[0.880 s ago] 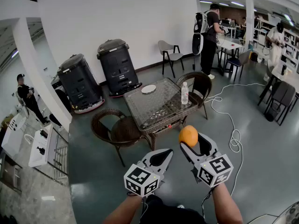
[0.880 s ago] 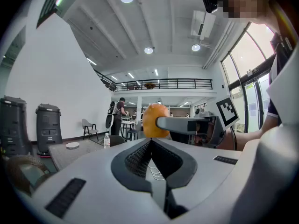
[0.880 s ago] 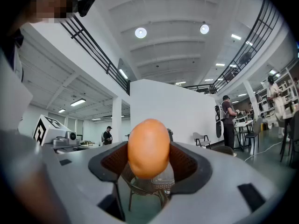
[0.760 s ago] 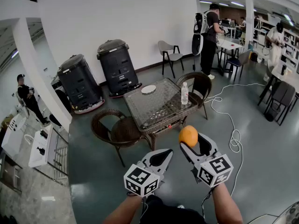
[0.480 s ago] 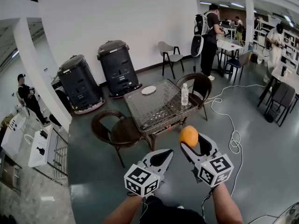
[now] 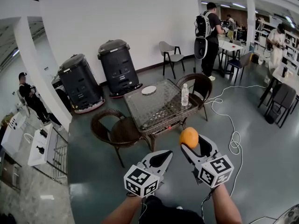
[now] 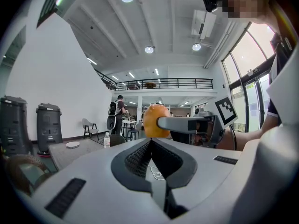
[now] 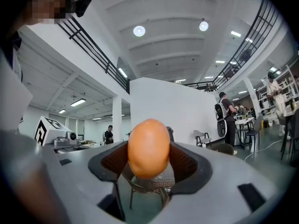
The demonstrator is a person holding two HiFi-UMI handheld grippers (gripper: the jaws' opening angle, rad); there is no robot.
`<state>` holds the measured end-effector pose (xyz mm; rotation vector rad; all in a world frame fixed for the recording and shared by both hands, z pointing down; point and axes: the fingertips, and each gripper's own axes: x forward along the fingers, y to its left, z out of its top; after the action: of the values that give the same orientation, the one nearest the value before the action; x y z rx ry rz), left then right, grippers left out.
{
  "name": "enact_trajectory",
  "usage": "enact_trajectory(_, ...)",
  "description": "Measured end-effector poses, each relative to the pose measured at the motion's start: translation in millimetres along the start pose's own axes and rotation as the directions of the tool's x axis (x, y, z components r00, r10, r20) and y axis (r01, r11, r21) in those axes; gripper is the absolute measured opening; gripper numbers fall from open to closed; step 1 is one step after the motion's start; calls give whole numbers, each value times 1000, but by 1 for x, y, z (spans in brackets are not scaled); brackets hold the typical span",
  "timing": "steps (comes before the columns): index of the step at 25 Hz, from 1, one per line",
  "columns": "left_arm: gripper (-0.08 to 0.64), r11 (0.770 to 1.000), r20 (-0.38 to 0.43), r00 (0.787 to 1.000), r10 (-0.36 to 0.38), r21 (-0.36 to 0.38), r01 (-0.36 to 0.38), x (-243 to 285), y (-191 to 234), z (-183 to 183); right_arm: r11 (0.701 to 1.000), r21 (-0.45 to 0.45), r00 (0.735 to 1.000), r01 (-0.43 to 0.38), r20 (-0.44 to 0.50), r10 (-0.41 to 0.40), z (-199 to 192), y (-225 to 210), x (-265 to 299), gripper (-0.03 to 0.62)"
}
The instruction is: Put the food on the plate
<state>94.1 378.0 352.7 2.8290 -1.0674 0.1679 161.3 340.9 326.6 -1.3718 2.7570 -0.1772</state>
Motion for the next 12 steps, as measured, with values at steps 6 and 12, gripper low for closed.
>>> enact_trajectory(6, 9, 1000, -10, 1000, 9, -4, -9, 4, 2, -2, 1000, -9, 1000, -6, -22, 6, -4, -6, 2, 287)
enact_trajectory(12, 9, 1000, -18, 1000, 9, -13, -10, 12, 15, -9, 1000, -6, 1000, -6, -25, 6, -11, -16, 18, 287)
